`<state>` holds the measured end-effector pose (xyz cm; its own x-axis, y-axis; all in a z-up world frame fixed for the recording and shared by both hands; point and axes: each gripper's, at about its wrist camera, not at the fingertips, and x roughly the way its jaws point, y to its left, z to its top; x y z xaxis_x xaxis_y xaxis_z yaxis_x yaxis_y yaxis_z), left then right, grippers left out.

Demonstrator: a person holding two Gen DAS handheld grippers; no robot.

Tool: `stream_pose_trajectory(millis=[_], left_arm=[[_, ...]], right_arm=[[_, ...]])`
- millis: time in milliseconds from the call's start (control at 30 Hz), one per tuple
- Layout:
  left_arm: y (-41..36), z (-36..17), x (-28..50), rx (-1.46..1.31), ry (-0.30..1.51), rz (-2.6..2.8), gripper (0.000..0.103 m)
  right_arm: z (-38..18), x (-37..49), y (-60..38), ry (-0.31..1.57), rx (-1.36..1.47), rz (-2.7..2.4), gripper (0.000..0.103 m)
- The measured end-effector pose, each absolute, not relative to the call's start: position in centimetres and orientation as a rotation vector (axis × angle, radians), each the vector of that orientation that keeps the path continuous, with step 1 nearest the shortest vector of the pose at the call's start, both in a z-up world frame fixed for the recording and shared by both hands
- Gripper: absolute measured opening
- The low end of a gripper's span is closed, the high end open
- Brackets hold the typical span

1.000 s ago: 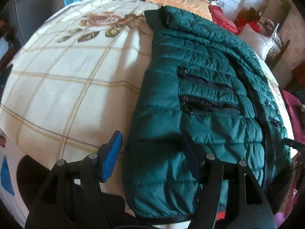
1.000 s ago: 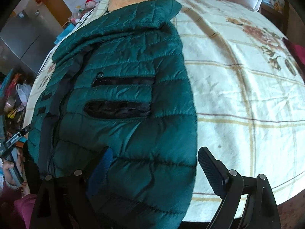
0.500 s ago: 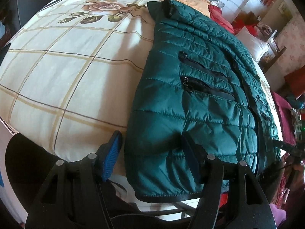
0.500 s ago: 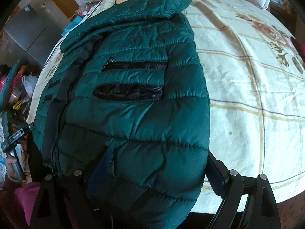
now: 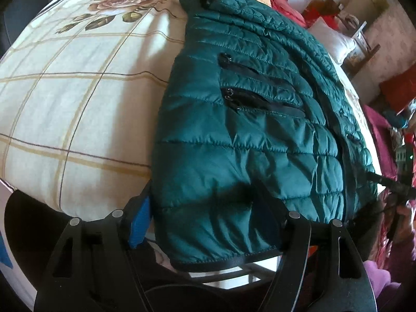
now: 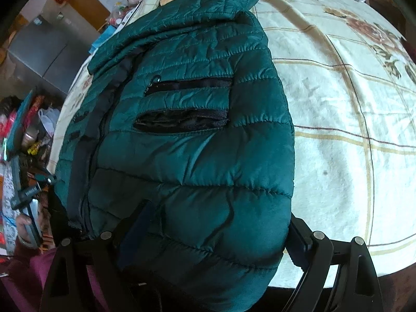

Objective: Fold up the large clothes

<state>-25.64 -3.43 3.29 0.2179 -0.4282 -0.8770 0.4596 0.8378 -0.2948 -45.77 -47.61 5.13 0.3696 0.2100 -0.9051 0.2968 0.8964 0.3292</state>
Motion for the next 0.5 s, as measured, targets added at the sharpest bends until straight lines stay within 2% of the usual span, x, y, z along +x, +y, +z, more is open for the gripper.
stream_pose_trajectory(millis=[167, 233, 333, 467, 500], left_arm=[[-3.44, 3.26, -25.61, 0.030, 1.213, -0.616, 0.072], [-3.41, 3.27, -25.73, 0.038, 1.208, -0.621, 0.072], [-3.53, 3.21, -25.66, 0.047, 1.214, -0.628, 0.071], [-3.59, 3.21, -25.68, 0.042, 1.208, -0.627, 0.071], [-3.61, 3.21, -25.74, 0.039, 1.203, -0.623, 0.071]], right_arm=[[5.16, -46.12, -47.79, 1.176, 0.507, -0.029, 0.088], [5.31, -46.25, -47.77, 1.173, 0.490, -0.031, 0.068], [5.89, -46.61, -48.03, 1.159, 0.482, -0.003, 0.050], [5.97, -46.75, -48.07, 1.171, 0.455, 0.012, 0.052], [5.75, -46.74, -48.16, 1.177, 0.469, 0.012, 0.059]])
